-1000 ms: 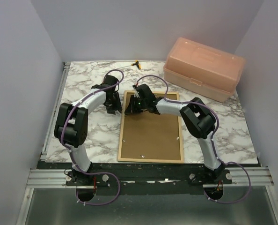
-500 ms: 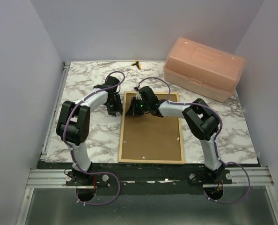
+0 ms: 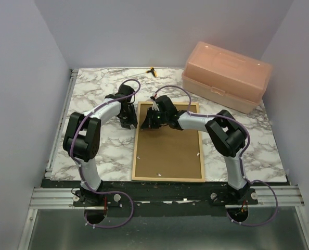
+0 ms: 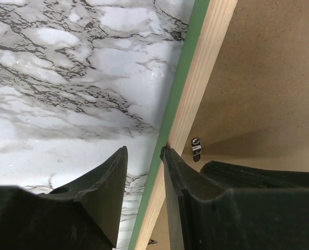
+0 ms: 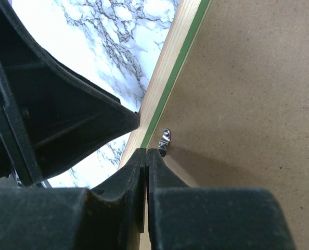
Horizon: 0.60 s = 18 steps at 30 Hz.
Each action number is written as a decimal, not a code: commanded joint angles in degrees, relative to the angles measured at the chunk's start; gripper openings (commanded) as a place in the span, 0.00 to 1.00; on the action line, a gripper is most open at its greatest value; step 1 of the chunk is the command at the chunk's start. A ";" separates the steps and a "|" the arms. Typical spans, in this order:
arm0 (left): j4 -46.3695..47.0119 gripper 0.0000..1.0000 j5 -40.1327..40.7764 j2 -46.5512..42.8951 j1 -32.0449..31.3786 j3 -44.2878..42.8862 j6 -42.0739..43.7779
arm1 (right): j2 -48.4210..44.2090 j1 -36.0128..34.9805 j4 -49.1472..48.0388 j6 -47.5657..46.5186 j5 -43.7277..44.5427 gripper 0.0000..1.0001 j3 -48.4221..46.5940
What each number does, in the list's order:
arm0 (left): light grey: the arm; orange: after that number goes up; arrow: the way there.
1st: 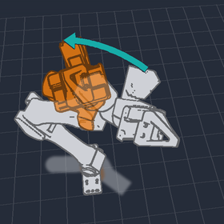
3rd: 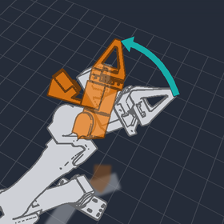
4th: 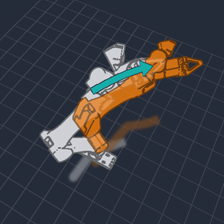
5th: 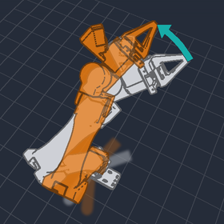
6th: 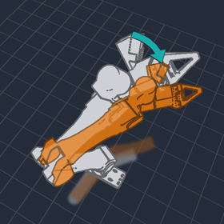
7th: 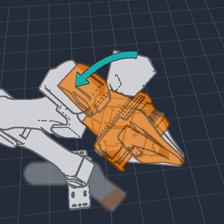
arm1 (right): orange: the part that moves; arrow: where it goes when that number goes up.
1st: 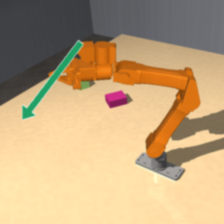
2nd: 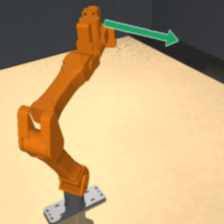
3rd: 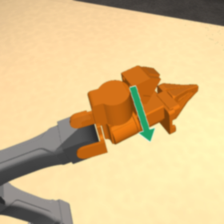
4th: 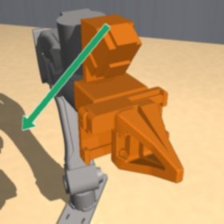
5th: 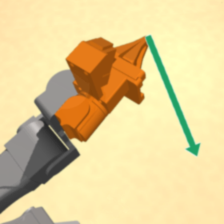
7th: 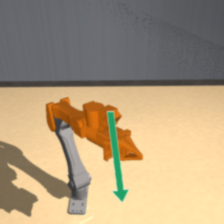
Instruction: Put the photo into the frame
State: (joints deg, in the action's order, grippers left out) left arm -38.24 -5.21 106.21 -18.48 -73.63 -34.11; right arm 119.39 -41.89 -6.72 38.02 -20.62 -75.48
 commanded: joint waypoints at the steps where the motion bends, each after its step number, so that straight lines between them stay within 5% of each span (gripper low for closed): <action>1: -0.30 0.35 -1.19 0.69 -1.03 -0.37 -0.17 | 2.80 0.32 3.22 -0.75 1.50 0.09 -2.99; 18: -1.84 0.35 -0.11 1.36 -1.30 -1.43 0.53 | -0.19 2.09 0.26 1.81 0.01 0.06 0.26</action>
State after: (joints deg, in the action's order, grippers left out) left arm -38.46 -5.17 106.32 -19.16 -73.80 -34.09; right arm 122.02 -41.01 -4.21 38.37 -19.38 -78.24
